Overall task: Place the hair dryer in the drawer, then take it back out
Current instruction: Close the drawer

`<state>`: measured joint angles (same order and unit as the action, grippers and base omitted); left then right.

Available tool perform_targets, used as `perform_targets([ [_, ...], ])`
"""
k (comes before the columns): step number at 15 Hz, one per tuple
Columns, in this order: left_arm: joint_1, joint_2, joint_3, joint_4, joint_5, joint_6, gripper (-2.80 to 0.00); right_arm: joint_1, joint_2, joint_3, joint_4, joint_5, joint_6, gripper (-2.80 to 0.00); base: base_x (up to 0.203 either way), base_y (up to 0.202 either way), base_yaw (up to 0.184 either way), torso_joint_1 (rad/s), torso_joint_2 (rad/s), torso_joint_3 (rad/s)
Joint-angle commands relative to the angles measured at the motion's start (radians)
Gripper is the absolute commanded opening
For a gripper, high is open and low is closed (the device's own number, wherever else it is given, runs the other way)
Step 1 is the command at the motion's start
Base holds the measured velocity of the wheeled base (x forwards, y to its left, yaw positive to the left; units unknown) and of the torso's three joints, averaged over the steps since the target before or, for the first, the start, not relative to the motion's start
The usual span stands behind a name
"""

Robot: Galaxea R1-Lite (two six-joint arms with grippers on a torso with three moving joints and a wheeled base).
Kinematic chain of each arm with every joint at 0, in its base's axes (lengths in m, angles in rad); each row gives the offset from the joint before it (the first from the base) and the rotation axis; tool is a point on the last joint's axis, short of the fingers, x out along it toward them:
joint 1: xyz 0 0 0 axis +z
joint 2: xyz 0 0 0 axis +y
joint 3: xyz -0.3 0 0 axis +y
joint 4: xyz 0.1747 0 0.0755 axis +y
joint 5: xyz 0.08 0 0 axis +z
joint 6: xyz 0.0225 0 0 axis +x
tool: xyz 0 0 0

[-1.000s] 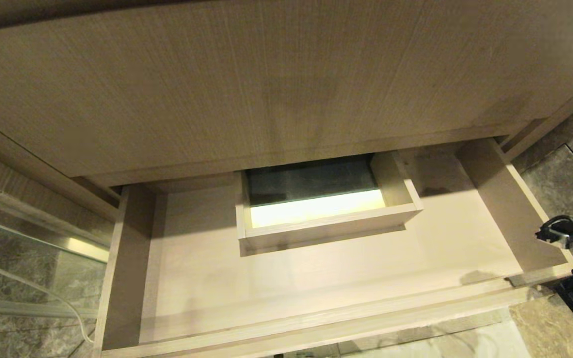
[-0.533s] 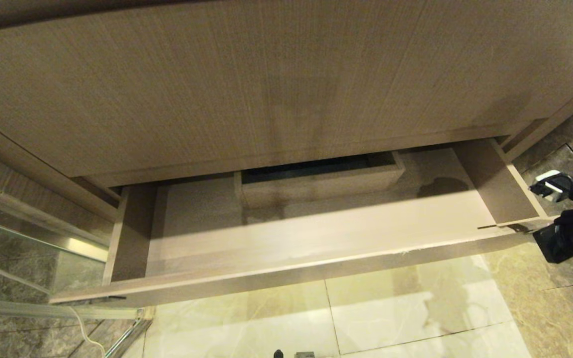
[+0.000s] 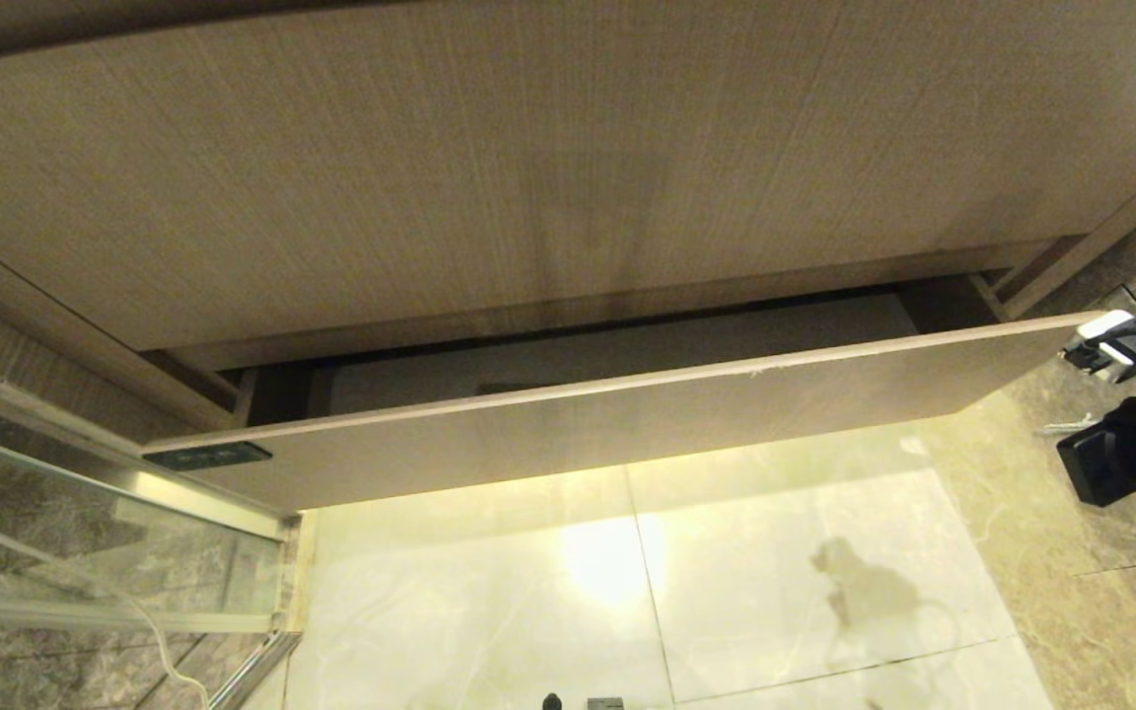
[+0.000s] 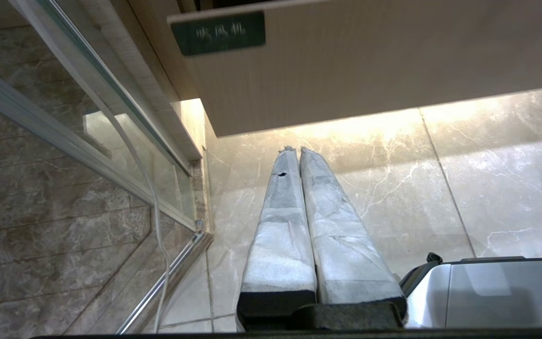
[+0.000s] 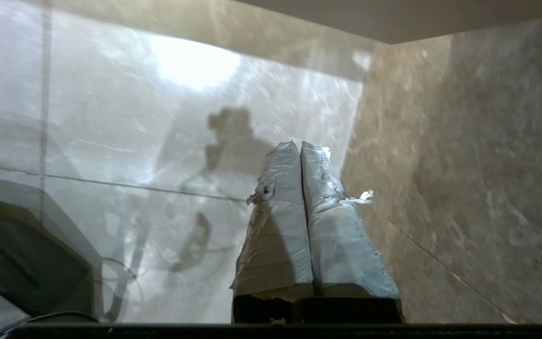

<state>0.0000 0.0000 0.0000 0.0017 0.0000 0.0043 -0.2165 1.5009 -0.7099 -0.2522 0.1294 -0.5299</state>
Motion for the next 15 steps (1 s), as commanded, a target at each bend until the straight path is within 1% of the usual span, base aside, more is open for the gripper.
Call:
perform_targets([
  [1, 0.0, -0.001, 0.002, 0.0, 0.0, 0.0, -2.8, 0.02, -0.129, 0.073, -0.032, -0.001, -0.001, -2.8, 0.0, 0.0, 0.0, 0.0, 0.0, 0.0],
  [4, 0.0, 0.0, 0.002, 0.0, 0.0, 0.0, -2.8, 0.027, -0.193, 0.136, -0.052, 0.002, -0.003, -2.8, 0.0, 0.0, 0.0, 0.0, 0.0, 0.0],
  [5, 0.0, -0.002, 0.0, 0.0, 0.0, 0.0, -2.8, 0.028, -0.188, 0.136, -0.054, 0.003, -0.004, -2.8, 0.0, 0.0, 0.0, 0.0, 0.0, 0.0],
  [7, 0.0, 0.0, 0.002, 0.0, 0.0, 0.0, -2.8, 0.028, -0.112, 0.124, -0.07, 0.005, -0.003, -2.8, 0.0, 0.0, 0.0, 0.0, 0.0, 0.0],
  [9, 0.0, 0.0, 0.002, 0.0, 0.0, 0.0, -2.8, 0.028, -0.024, 0.101, -0.132, 0.005, -0.002, -2.8, 0.0, 0.0, 0.0, 0.0, 0.0, 0.0],
  [11, 0.0, 0.0, 0.002, 0.0, 0.0, 0.0, -2.8, 0.025, 0.085, 0.044, -0.178, 0.004, -0.002, -2.8, 0.0, 0.0, 0.0, 0.0, 0.0, 0.0],
  [13, 0.0, 0.0, 0.002, 0.0, 0.0, 0.0, -2.8, 0.016, 0.148, -0.038, -0.18, 0.002, 0.002, -2.8, 0.0, 0.0, 0.0, 0.0, 0.0, 0.0],
  [14, 0.0, 0.0, 0.002, 0.0, 0.0, 0.0, -2.8, 0.016, 0.153, -0.043, -0.185, 0.004, 0.022, -2.8, 0.0, 0.0, 0.0, 0.0, 0.0, 0.0],
  [15, 0.0, 0.0, 0.002, 0.0, 0.0, 0.0, -2.8, 0.016, 0.154, -0.044, -0.187, 0.004, 0.024, -2.8, 0.0, 0.0, 0.0, 0.0, 0.0, 0.0],
])
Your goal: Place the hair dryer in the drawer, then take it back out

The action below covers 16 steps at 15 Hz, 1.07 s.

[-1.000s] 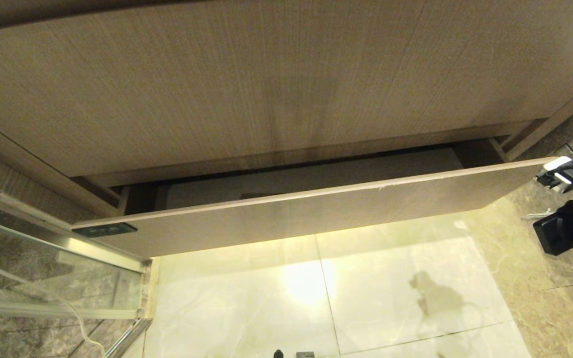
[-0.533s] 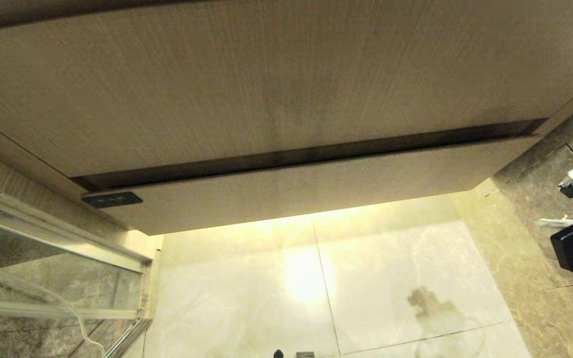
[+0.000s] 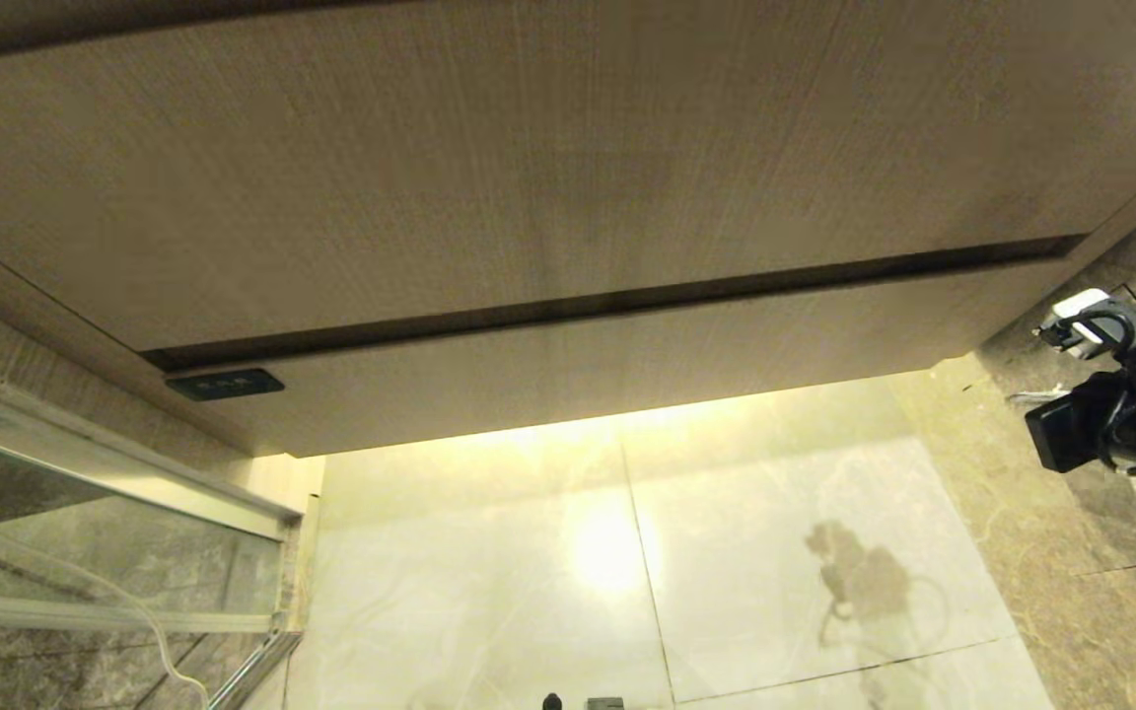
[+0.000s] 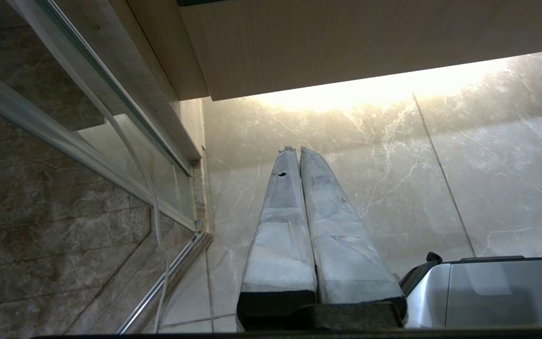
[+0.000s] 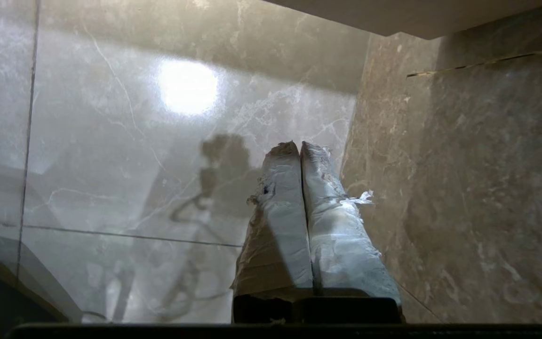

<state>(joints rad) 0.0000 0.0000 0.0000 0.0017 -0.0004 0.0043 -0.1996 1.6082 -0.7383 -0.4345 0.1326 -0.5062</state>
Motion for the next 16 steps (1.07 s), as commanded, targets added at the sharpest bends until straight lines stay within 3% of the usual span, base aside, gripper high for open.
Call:
perform_targets([
  [1, 0.0, 0.0, 0.0, 0.0, 0.0, 0.0, -2.8, 0.002, 0.066, -0.022, -0.026, 0.001, 0.016, -2.8, 0.0, 0.0, 0.0, 0.0, 0.0, 0.0],
  [4, 0.0, 0.0, 0.0, 0.0, 0.0, 0.0, -2.8, 0.001, 0.095, -0.04, -0.054, 0.0, 0.031, -2.8, 0.0, 0.0, 0.0, 0.0, 0.0, 0.0],
  [7, 0.0, 0.0, 0.0, 0.0, 0.0, 0.0, -2.8, 0.001, -0.041, 0.018, -0.017, -0.004, 0.044, -2.8, 0.0, 0.0, 0.0, 0.0, 0.0, 0.0],
  [12, 0.0, 0.0, 0.002, 0.0, 0.0, 0.0, -2.8, -0.015, -0.514, 0.202, 0.139, -0.036, 0.237, -2.8, 0.0, 0.0, 0.0, 0.0, 0.0, 0.0],
  [16, 0.0, 0.0, 0.002, 0.0, 0.0, 0.0, -2.8, 0.004, -0.931, 0.485, 0.199, -0.129, 0.319, -2.8, 0.0, 0.0, 0.0, 0.0, 0.0, 0.0],
])
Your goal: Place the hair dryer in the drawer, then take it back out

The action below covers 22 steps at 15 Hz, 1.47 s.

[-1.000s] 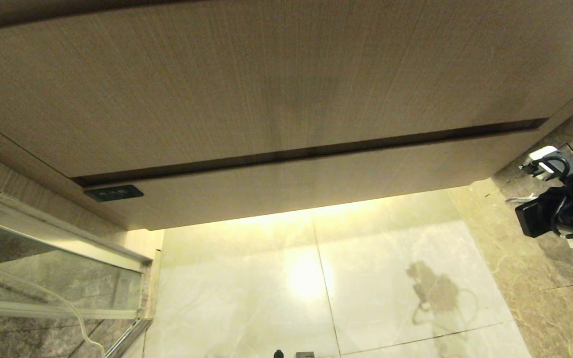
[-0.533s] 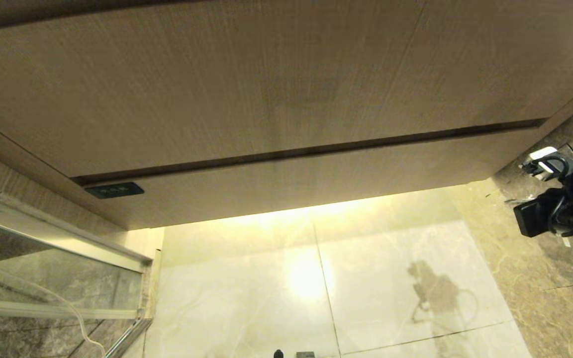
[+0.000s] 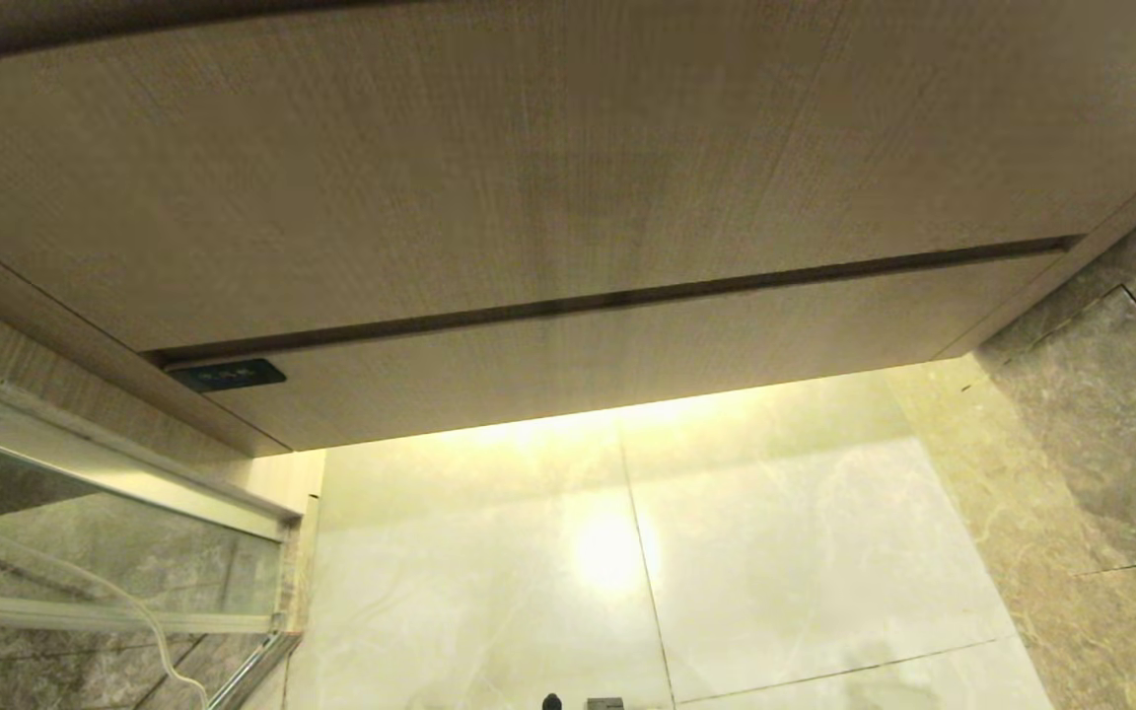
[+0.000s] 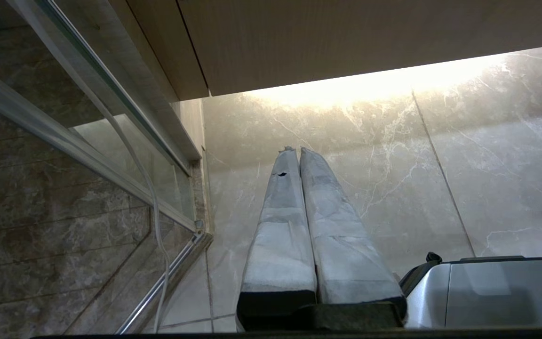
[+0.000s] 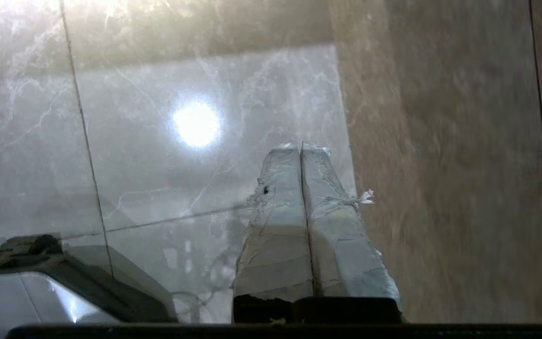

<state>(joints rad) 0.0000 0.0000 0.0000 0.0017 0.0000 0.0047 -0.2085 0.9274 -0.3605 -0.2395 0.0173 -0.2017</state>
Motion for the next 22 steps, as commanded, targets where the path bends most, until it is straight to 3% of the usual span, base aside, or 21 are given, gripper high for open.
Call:
perform_targets([
  [1, 0.0, 0.0, 0.002, 0.0, 0.0, 0.0, -2.8, 0.049, -0.343, 0.169, 0.011, -0.026, 0.044, -2.8, 0.0, 0.0, 0.0, 0.0, 0.0, 0.0],
  [4, 0.0, 0.0, 0.001, 0.0, 0.0, 0.0, -2.8, 0.143, -0.608, 0.307, 0.048, -0.047, 0.099, -2.8, 0.0, 0.0, 0.0, 0.0, 0.0, 0.0],
  [9, 0.0, 0.0, 0.001, 0.0, 0.0, 0.0, -2.8, 0.201, -0.915, 0.358, 0.209, -0.017, 0.175, -2.8, 0.0, 0.0, 0.0, 0.0, 0.0, 0.0],
  [11, 0.0, 0.0, 0.002, 0.0, 0.0, 0.0, -2.8, 0.207, -0.932, 0.362, 0.23, -0.016, 0.217, -2.8, 0.0, 0.0, 0.0, 0.0, 0.0, 0.0],
  [22, 0.0, 0.0, 0.001, 0.0, 0.0, 0.0, -2.8, 0.207, -0.93, 0.362, 0.23, -0.016, 0.236, -2.8, 0.0, 0.0, 0.0, 0.0, 0.0, 0.0],
])
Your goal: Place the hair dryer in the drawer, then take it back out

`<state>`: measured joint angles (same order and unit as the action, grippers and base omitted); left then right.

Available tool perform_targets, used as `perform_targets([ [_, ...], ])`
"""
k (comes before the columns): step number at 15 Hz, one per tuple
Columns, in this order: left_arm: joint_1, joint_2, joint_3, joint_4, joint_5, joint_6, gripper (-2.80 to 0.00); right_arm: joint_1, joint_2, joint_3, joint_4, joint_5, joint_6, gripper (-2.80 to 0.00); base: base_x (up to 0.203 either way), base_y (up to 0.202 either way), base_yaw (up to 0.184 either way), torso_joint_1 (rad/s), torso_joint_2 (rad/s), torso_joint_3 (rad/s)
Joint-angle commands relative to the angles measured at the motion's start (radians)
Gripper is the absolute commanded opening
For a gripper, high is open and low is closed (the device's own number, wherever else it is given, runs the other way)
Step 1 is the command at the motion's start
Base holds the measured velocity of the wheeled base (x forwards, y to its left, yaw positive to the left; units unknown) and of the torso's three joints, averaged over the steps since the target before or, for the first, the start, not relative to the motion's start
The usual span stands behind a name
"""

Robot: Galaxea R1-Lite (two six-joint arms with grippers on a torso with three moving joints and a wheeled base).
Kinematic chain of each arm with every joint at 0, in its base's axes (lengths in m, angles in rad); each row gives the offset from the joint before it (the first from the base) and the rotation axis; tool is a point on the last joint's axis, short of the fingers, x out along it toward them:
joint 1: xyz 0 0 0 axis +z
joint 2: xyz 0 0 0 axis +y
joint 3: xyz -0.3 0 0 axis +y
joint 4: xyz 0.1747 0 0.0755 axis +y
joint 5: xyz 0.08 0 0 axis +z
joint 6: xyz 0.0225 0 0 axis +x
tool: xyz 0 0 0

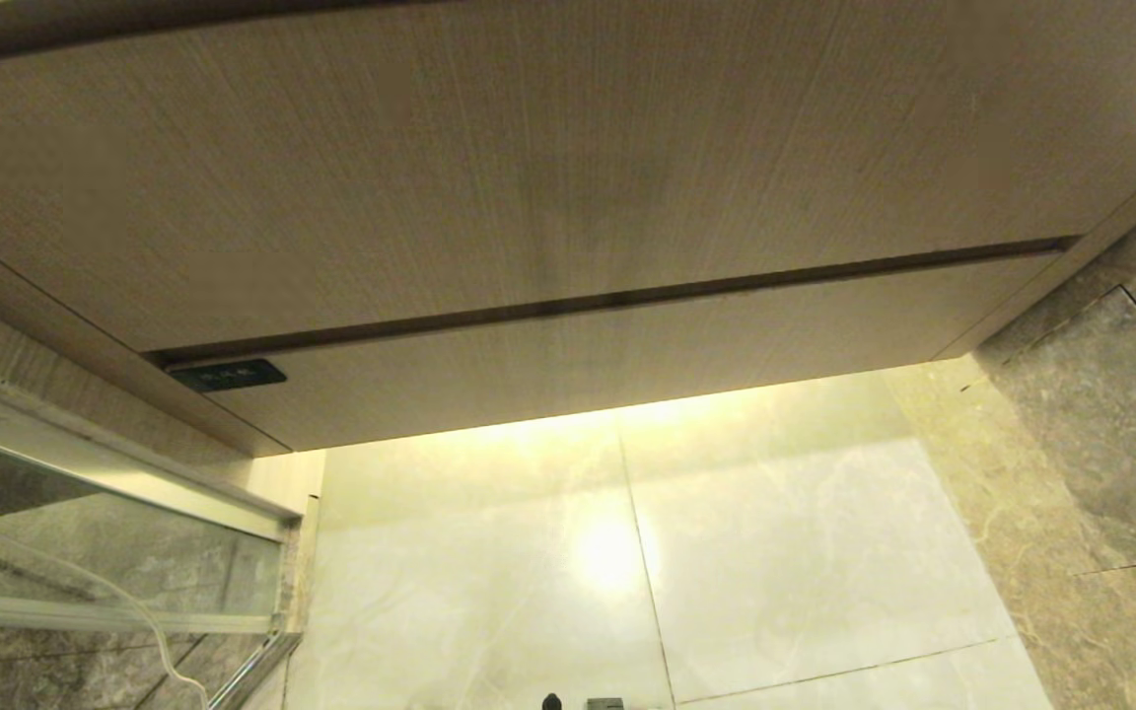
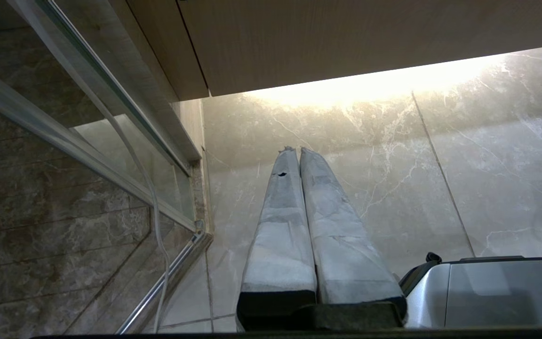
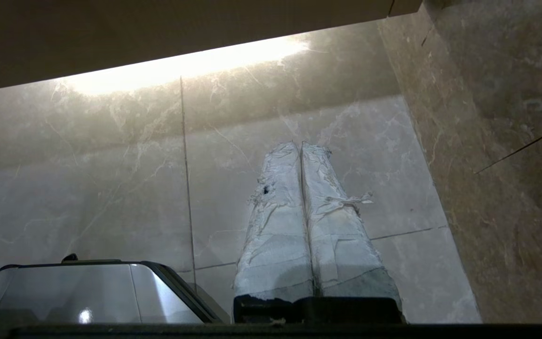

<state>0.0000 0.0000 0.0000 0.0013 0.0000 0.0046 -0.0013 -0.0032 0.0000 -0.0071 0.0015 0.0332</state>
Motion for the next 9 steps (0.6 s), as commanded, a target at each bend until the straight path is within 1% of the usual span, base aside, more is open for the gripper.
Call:
perform_targets([
  [1, 0.0, 0.0, 0.0, 0.0, 0.0, 0.0, -2.8, 0.0, 0.0, 0.002, 0.001, 0.0, 0.004, -2.8, 0.0, 0.0, 0.0, 0.0, 0.0, 0.0],
  [9, 0.0, -0.001, 0.001, 0.0, 0.0, 0.0, -2.8, 0.0, 0.0, 0.003, -0.001, 0.0, 0.013, -2.8, 0.0, 0.0, 0.0, 0.0, 0.0, 0.0],
])
